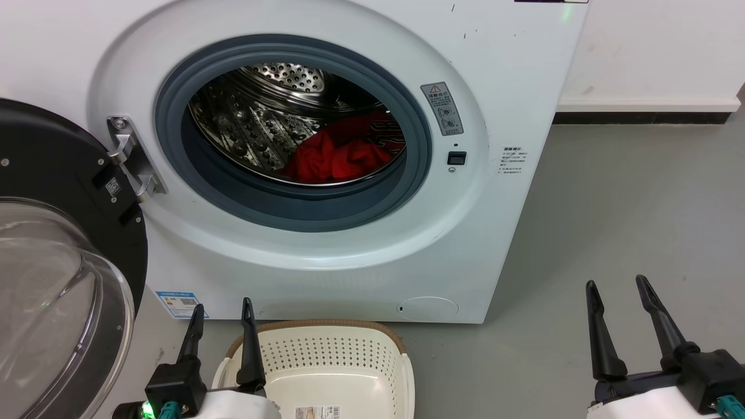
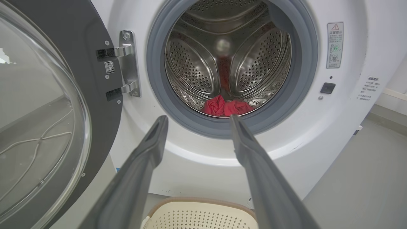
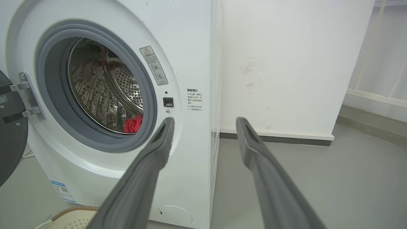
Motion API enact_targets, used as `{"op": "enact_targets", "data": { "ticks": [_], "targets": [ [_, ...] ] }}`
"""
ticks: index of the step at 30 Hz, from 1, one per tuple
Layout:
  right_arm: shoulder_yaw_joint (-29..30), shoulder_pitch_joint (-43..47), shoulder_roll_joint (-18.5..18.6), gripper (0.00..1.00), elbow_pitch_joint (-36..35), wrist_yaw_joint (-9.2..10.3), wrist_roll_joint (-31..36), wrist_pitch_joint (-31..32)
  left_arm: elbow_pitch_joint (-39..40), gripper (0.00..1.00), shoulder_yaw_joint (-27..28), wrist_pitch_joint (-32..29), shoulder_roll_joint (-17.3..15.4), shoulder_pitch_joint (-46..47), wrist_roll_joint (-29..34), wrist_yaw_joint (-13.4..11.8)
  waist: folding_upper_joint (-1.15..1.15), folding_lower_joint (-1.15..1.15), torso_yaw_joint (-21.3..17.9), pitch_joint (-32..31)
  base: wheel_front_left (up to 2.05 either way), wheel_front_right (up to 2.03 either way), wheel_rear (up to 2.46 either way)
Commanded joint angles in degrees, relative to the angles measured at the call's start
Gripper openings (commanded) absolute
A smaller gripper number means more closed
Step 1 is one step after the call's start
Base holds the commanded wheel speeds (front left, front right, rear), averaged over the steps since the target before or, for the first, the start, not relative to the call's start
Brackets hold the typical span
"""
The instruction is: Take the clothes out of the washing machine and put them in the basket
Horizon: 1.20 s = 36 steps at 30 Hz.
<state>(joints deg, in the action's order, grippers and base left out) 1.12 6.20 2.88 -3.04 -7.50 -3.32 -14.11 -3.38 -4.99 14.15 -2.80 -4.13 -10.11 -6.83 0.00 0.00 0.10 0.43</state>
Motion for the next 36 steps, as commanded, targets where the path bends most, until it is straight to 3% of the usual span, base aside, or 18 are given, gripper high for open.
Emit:
{"op": "enact_targets", "data": {
  "ticks": [1,36],
  "targets": [
    [-0.1,0.7,0.0,1.00,-0.2,0.02,1.2,-0.5,0.0,1.00,-0.1,0.4,-0.1,-0.4,0.9,-0.3,0.00,0.00,0.0,0.0,0.00,0.00,0.00],
    [0.0,0.8,0.0,1.00,1.2,0.02,0.9,-1.1,-1.5,1.00,0.1,1.1,-0.1,-0.6,2.9,-0.4,0.00,0.00,-0.1,-0.1,0.00,0.00,0.00]
  ]
}}
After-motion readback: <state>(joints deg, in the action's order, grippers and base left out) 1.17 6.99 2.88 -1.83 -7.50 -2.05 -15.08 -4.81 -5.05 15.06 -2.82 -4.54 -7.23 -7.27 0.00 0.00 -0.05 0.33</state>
